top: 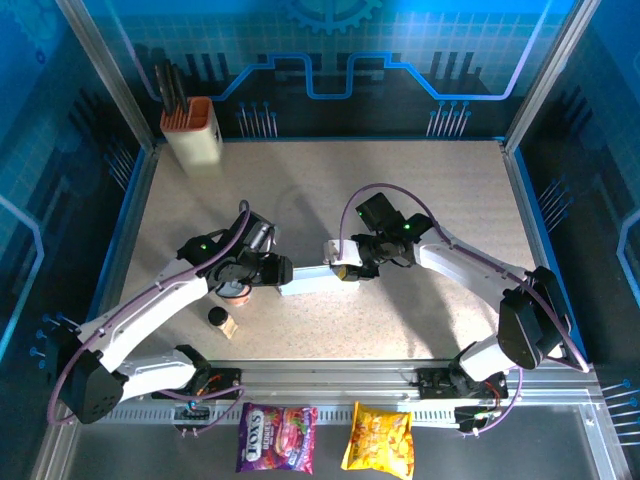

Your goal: Fold the paper box

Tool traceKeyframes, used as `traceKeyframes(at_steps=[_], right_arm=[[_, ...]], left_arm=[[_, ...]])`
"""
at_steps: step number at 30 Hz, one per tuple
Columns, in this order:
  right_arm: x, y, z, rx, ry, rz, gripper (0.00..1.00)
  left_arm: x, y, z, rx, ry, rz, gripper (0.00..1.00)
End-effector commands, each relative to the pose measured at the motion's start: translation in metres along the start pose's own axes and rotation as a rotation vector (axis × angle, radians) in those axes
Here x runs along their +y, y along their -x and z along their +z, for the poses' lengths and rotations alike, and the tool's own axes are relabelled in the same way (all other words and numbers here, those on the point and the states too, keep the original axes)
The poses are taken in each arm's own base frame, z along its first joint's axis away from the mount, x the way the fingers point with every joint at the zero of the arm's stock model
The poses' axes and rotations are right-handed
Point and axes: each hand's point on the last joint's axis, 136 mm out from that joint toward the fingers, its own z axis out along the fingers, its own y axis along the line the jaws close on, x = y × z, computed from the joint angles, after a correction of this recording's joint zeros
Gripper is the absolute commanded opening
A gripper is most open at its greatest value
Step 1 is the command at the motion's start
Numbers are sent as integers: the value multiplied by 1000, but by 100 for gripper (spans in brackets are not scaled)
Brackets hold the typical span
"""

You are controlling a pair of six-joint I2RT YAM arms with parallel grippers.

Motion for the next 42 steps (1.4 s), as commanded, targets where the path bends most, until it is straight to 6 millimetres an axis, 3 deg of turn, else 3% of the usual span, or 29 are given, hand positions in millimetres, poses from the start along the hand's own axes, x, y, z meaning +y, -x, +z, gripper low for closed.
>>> traceKeyframes(at_steps=[1,13,19,23,27,35,42], right_arm=[[-2,-10,1,29,16,48,26],[-2,-10,1,29,16,51,25],[-2,-10,2,31,19,53,24],[-2,-11,1,34,18,54,24],[-1,-11,2,36,20,56,24],[-2,-11,2,38,20,57,23],[-2,-12,2,43,21,62,22]], left_arm=[[-10,3,-1,8,-51,-37,41],[-9,3,-2,10,-40,-51,21],[2,-1,-1,20,10,-50,28],[6,3,-7,-19,29,-49,40],[6,8,-13,-50,30,-46,42],[-7,24,-24,-110,-7,-36,35],[-2,24,-17,-89,28,-23,25]])
